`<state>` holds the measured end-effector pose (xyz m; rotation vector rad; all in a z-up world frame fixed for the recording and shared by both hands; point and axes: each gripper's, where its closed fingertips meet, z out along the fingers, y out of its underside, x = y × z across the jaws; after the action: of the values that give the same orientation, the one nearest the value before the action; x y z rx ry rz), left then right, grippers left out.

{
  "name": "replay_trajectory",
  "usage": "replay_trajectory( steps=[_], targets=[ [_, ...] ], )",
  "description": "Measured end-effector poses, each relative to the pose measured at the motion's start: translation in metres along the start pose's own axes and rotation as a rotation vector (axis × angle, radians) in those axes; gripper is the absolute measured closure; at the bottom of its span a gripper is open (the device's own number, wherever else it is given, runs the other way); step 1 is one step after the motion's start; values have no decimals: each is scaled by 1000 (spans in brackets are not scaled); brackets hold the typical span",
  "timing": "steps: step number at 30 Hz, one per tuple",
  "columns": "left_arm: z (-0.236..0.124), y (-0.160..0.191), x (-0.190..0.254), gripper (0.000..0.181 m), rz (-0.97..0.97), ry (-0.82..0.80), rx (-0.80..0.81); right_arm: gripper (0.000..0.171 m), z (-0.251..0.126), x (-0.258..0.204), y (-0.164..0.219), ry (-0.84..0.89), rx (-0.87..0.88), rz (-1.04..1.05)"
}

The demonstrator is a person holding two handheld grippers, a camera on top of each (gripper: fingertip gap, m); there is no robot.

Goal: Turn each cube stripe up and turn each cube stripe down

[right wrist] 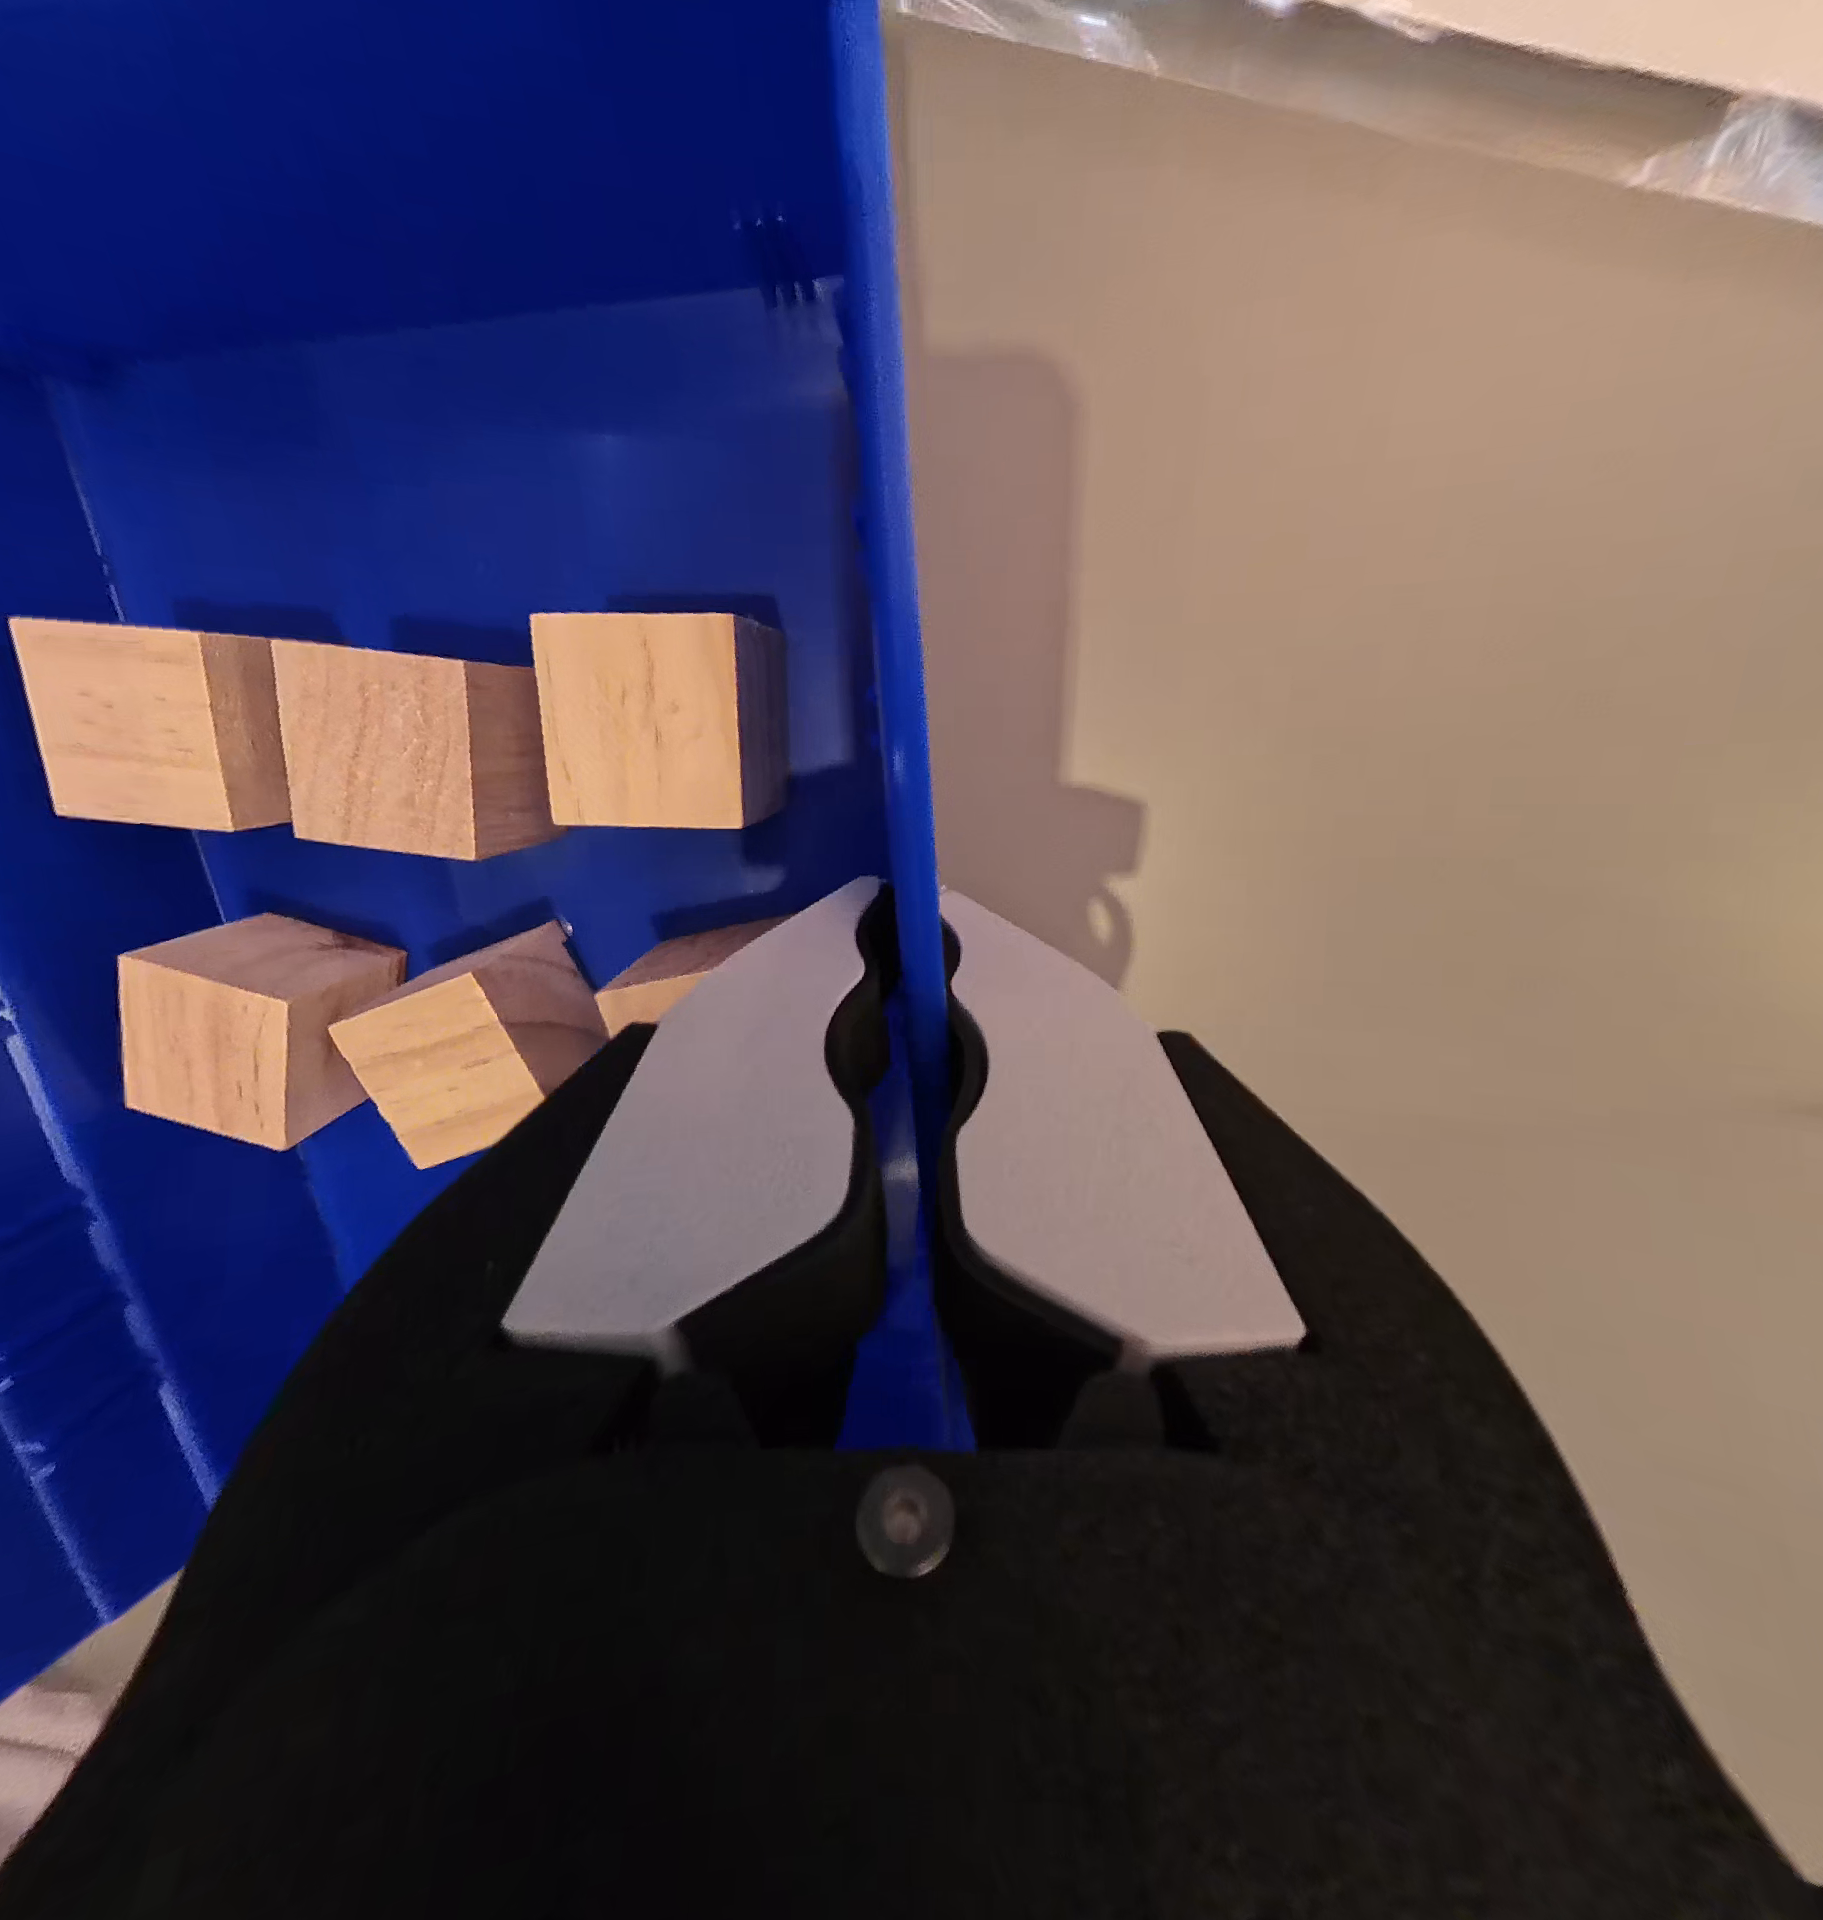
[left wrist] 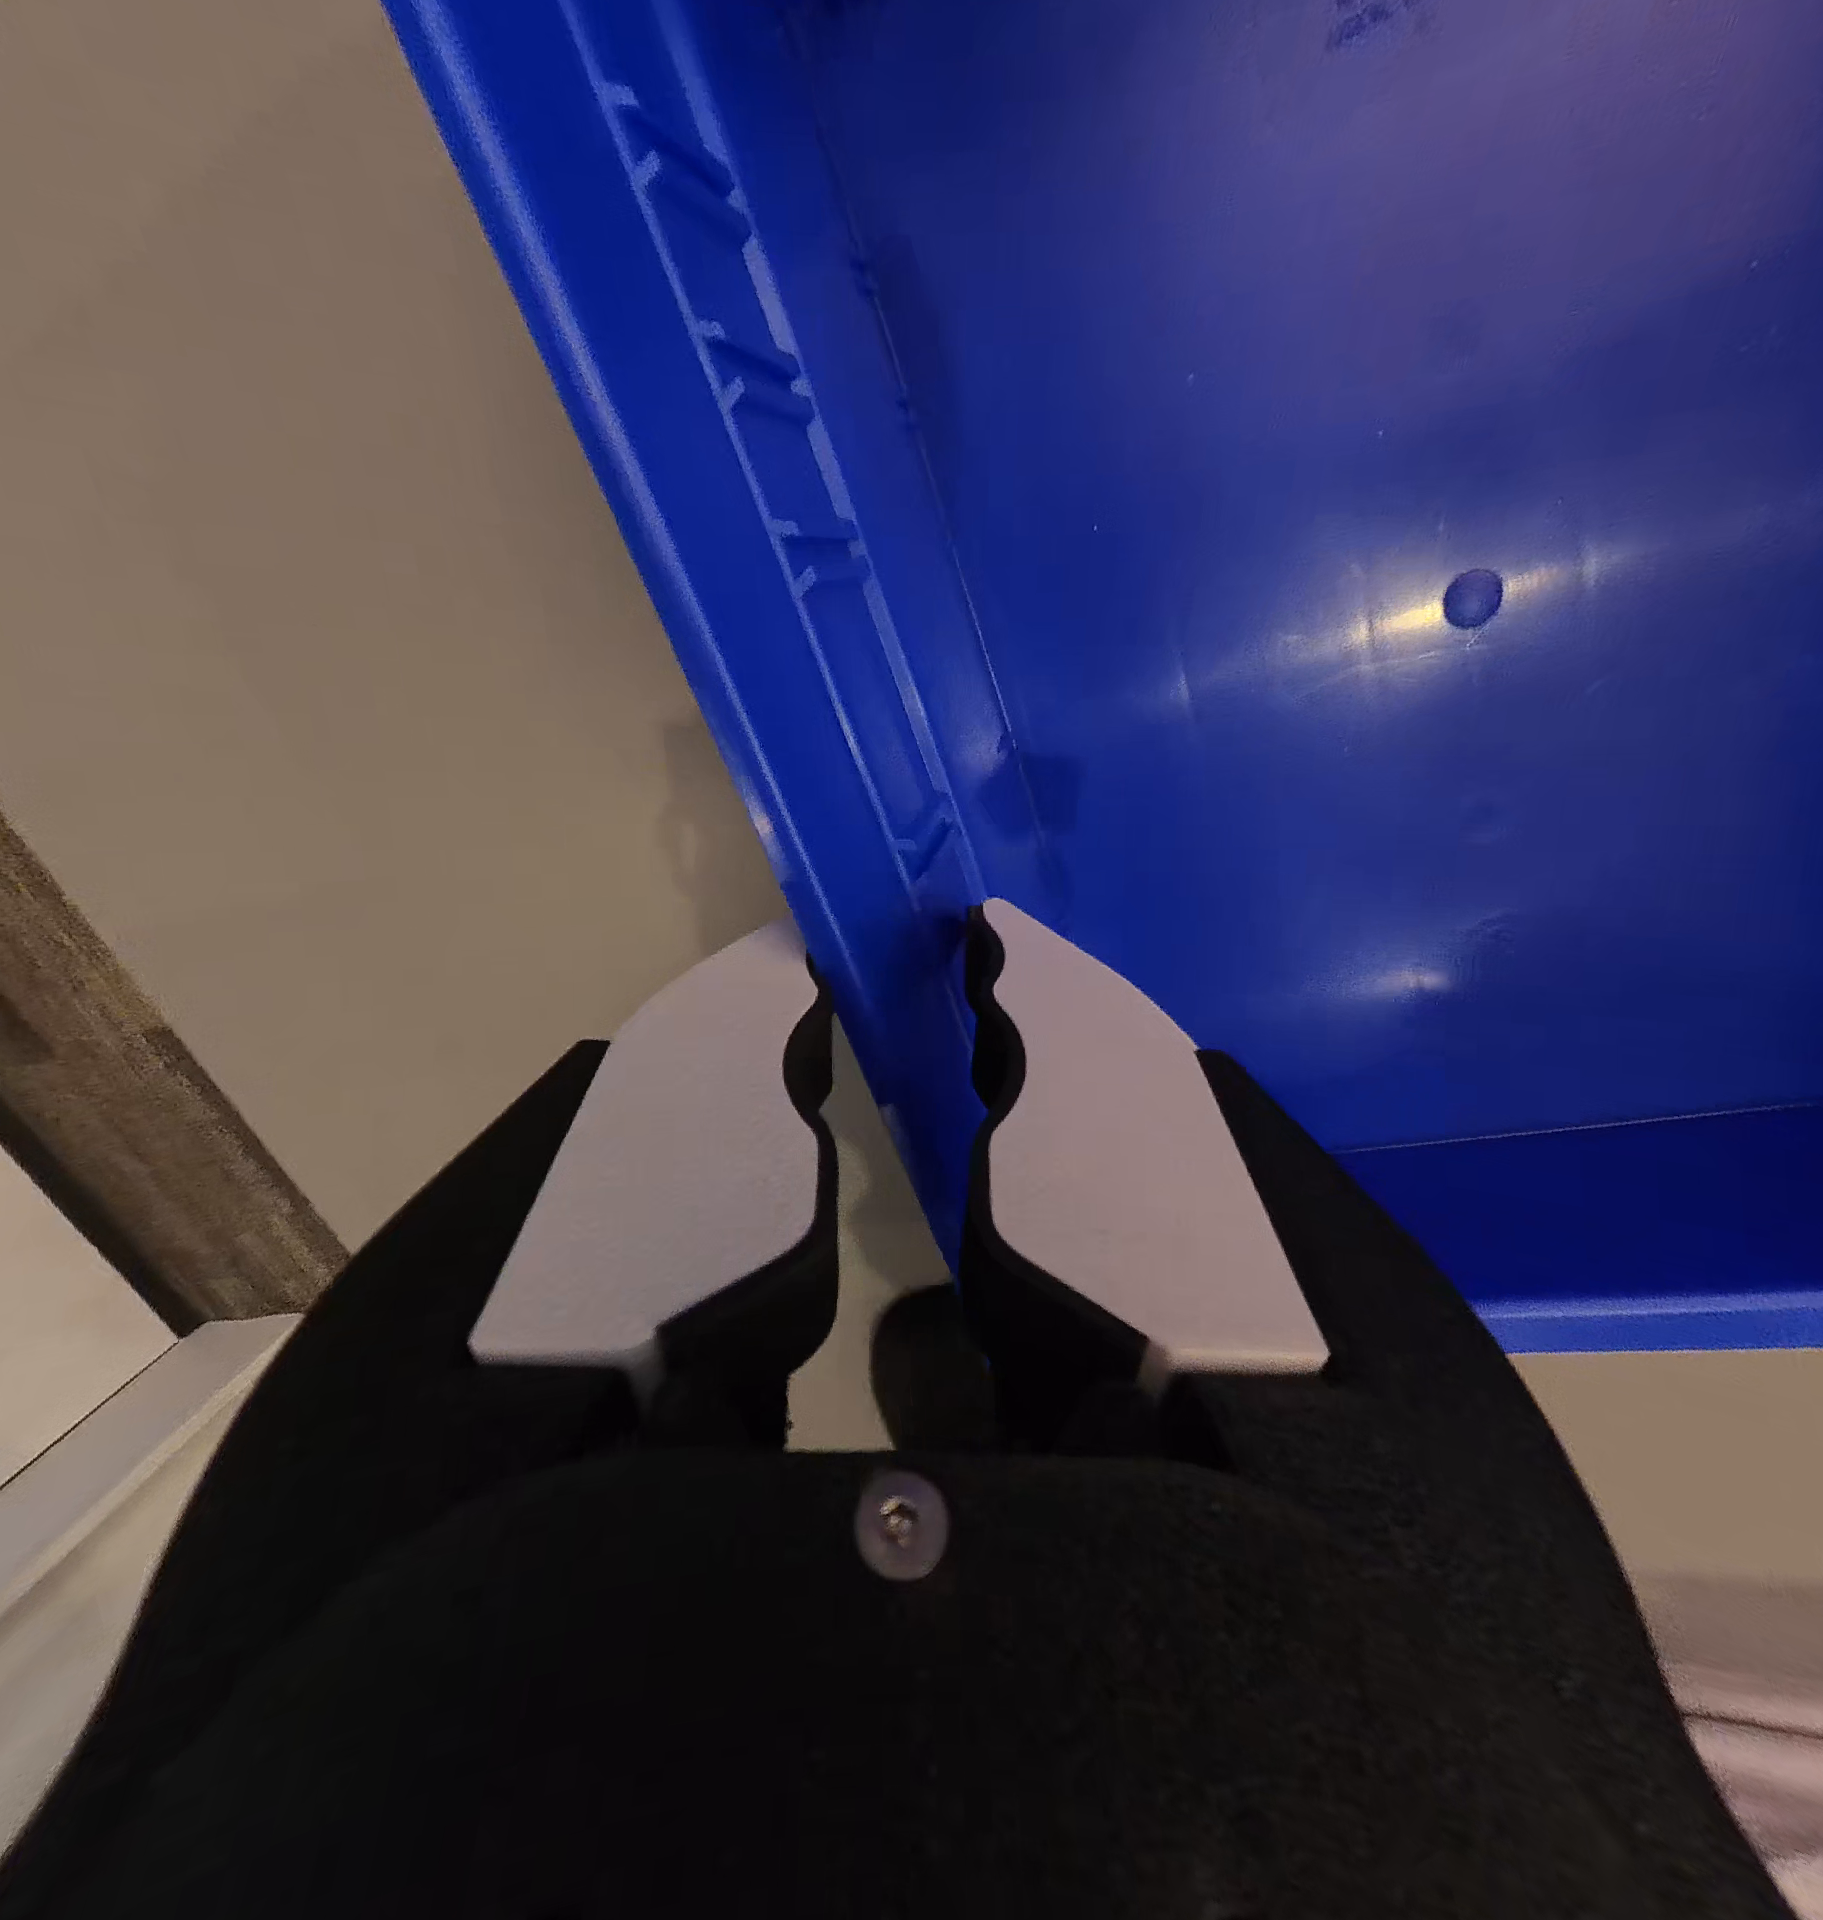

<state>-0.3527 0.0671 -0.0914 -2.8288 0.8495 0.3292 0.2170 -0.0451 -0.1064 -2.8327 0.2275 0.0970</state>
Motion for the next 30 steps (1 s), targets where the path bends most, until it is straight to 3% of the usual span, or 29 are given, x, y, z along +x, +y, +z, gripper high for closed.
replay_trajectory(
  steps=[7,16,23,26,30],
  targets=[
    [-11,-15,53,154,109,-19,62,156,14,-1,-6,102,-35,-148],
    [-19,-24,99,136,232,-91,115,155,17,-2,-12,82,-16,-211],
    [-28,-40,148,121,304,60,234,156,18,-2,-12,67,-23,-201],
    [-33,-34,161,102,308,185,218,159,18,-3,-11,36,-24,-203],
    [-49,-32,159,109,290,284,243,164,18,-6,-11,-27,-24,-196]
  ],
)
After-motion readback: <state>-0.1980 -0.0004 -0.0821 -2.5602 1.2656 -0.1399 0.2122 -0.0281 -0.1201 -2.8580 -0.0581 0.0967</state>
